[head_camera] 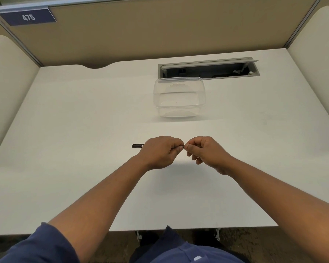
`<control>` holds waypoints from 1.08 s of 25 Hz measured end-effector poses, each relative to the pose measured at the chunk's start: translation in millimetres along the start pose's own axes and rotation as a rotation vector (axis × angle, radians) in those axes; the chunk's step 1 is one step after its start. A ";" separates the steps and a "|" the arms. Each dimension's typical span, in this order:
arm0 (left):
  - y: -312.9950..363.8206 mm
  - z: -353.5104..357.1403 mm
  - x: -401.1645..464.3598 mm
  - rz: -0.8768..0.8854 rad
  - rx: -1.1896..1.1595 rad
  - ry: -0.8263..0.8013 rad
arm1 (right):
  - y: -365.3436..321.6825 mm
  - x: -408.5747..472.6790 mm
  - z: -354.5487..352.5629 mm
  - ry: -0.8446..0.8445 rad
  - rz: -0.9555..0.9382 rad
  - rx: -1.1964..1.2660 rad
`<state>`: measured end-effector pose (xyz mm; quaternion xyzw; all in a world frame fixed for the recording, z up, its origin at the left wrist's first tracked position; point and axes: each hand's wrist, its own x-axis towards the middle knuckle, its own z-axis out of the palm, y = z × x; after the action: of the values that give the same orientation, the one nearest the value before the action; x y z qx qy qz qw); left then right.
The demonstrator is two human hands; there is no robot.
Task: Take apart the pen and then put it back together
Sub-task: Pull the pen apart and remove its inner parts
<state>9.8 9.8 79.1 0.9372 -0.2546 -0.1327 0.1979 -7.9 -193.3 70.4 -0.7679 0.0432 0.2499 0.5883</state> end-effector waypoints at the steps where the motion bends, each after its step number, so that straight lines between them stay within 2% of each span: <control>1: -0.1 0.1 0.6 -0.001 -0.002 -0.005 | 0.2 0.9 -0.7 -0.007 -0.001 -0.028; 17: -6.1 6.8 6.0 -0.060 -0.025 -0.056 | 13.8 5.9 -22.8 0.110 0.001 -0.261; 21: -4.4 10.9 8.4 -0.145 -0.116 -0.072 | 21.5 6.2 -22.6 0.169 0.017 -0.326; 27: -10.8 23.2 9.9 -0.280 -0.409 -0.037 | 46.3 14.6 -35.3 0.339 0.177 -0.266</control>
<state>14.6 6.0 52.3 0.9013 -0.0936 -0.2249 0.3583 -0.1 -236.7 29.7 -0.8629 0.1755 0.1713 0.4419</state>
